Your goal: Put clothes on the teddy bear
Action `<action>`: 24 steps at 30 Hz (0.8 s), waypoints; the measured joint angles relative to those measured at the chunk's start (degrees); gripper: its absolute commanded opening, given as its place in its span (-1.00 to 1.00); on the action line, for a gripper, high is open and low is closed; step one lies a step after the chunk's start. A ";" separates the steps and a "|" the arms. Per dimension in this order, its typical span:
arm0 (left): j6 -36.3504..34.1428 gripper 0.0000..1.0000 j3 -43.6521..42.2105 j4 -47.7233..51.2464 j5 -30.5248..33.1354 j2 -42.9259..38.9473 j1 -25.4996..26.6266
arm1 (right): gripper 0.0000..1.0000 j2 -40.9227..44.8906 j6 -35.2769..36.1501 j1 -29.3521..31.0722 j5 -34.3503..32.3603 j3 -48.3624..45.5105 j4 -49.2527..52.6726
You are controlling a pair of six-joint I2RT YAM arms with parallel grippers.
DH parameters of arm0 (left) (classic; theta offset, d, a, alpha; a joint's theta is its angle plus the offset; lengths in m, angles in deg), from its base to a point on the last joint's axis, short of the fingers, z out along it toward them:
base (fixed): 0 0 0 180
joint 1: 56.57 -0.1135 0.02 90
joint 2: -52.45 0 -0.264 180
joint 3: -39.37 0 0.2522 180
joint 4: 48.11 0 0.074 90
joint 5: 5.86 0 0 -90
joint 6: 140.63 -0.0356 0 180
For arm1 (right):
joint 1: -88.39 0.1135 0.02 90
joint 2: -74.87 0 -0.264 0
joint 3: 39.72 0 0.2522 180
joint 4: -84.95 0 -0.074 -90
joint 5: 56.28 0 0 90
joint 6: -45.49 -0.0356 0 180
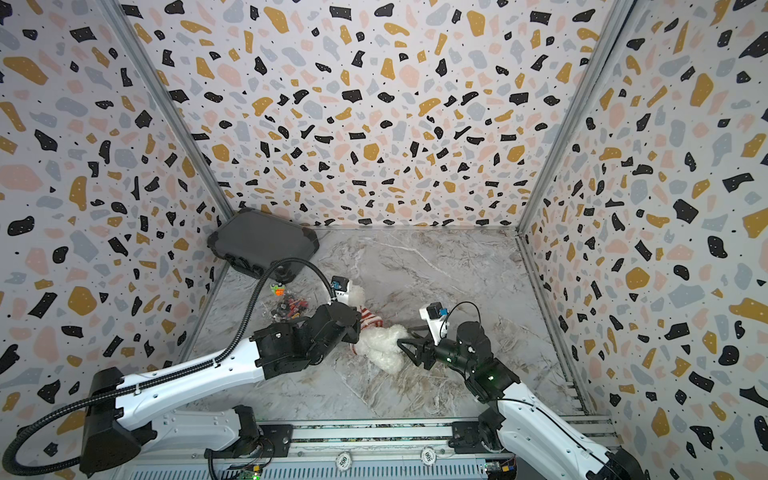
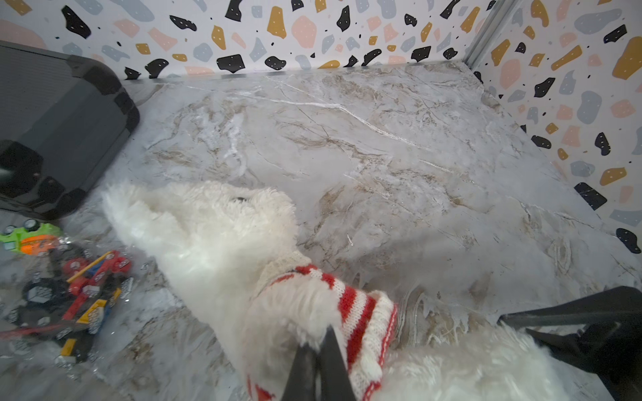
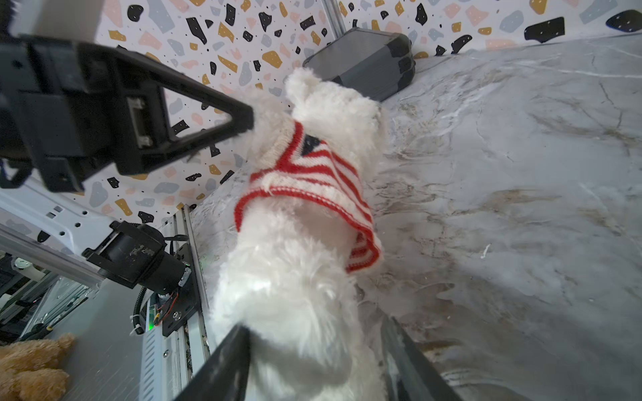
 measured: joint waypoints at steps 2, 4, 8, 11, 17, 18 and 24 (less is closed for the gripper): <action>-0.46 -1.00 0.50 3.52 0.52 -0.90 0.00 | 0.21 0.02 0.35 0.35 -0.48 0.00 0.92; -1.01 -1.00 1.84 7.28 1.25 -0.81 0.00 | 0.23 0.33 0.72 0.74 -1.11 0.00 1.38; -2.95 -1.00 7.13 14.45 2.51 1.29 0.00 | 0.31 2.19 1.49 1.84 -2.32 0.00 2.23; -4.76 -1.00 11.04 16.94 3.08 4.74 -0.17 | 0.35 4.07 1.86 2.16 -2.80 -0.02 2.71; -8.98 -1.00 16.35 17.27 1.70 16.37 -1.49 | 0.36 7.98 2.45 2.14 -5.53 -0.07 5.11; -9.88 -1.00 17.94 17.09 1.20 19.47 -1.66 | 0.36 8.74 2.54 2.01 -6.01 -0.07 5.60; -13.18 -1.00 31.01 15.23 -1.36 36.76 -2.27 | 0.35 10.64 2.51 -4.63 -6.60 -0.31 8.72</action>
